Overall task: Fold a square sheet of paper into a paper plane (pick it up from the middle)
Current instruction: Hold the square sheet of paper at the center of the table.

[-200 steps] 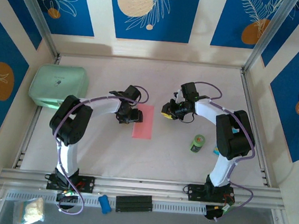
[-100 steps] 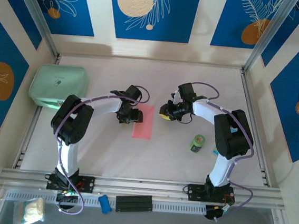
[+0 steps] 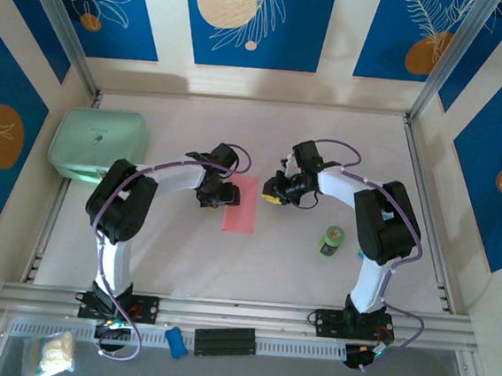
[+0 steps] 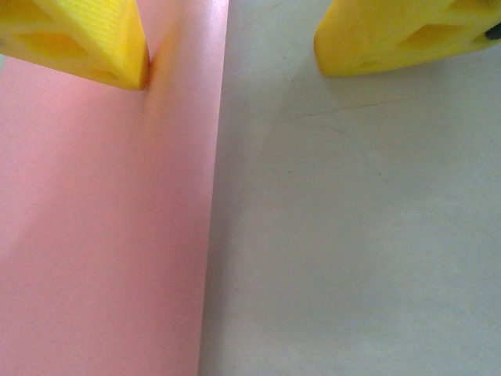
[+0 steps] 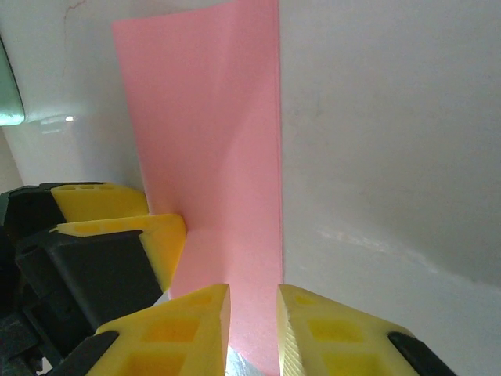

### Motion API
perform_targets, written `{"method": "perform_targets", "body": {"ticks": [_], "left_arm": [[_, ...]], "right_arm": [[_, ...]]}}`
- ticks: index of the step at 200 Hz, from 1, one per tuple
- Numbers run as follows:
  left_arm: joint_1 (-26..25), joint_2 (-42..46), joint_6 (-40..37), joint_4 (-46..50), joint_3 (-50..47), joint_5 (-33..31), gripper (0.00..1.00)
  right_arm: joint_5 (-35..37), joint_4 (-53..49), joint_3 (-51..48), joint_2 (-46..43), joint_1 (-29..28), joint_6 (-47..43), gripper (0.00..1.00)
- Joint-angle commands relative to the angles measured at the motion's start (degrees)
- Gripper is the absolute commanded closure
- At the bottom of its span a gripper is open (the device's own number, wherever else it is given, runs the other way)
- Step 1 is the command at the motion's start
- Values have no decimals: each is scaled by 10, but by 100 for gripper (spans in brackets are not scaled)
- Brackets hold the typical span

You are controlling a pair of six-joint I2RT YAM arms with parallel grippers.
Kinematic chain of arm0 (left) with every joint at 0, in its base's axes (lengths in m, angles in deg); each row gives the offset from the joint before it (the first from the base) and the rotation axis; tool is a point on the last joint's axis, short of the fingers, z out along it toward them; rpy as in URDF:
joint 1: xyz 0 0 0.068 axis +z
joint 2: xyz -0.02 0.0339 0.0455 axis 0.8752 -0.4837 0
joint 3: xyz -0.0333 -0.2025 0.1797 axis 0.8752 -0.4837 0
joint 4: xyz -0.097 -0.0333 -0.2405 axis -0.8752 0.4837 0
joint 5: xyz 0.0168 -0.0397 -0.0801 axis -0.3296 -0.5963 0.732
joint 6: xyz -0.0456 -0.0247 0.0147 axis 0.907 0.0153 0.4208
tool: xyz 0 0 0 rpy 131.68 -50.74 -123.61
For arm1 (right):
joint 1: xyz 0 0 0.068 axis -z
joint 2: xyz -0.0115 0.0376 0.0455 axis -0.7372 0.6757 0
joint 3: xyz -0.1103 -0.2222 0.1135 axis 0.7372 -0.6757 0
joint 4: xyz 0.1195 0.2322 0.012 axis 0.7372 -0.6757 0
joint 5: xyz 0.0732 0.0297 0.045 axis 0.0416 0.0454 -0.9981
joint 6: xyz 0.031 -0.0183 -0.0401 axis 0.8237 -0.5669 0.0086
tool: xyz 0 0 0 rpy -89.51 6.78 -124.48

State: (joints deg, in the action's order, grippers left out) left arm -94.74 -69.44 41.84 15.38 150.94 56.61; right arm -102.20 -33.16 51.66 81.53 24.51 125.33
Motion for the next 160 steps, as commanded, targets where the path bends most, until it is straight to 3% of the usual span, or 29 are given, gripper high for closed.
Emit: {"method": "perform_targets", "body": {"ticks": [1,95,160], "left_arm": [[-12,-82,-10,-15,-40,23,34],[-14,-85,-14,-18,-43,27,34],[-14,-87,-14,-17,-43,28,35]], "right_arm": [[-28,-2,19,18,-14,2,79],[-57,4,53,74,-36,13,92],[-56,-7,67,106,-36,6,94]]}}
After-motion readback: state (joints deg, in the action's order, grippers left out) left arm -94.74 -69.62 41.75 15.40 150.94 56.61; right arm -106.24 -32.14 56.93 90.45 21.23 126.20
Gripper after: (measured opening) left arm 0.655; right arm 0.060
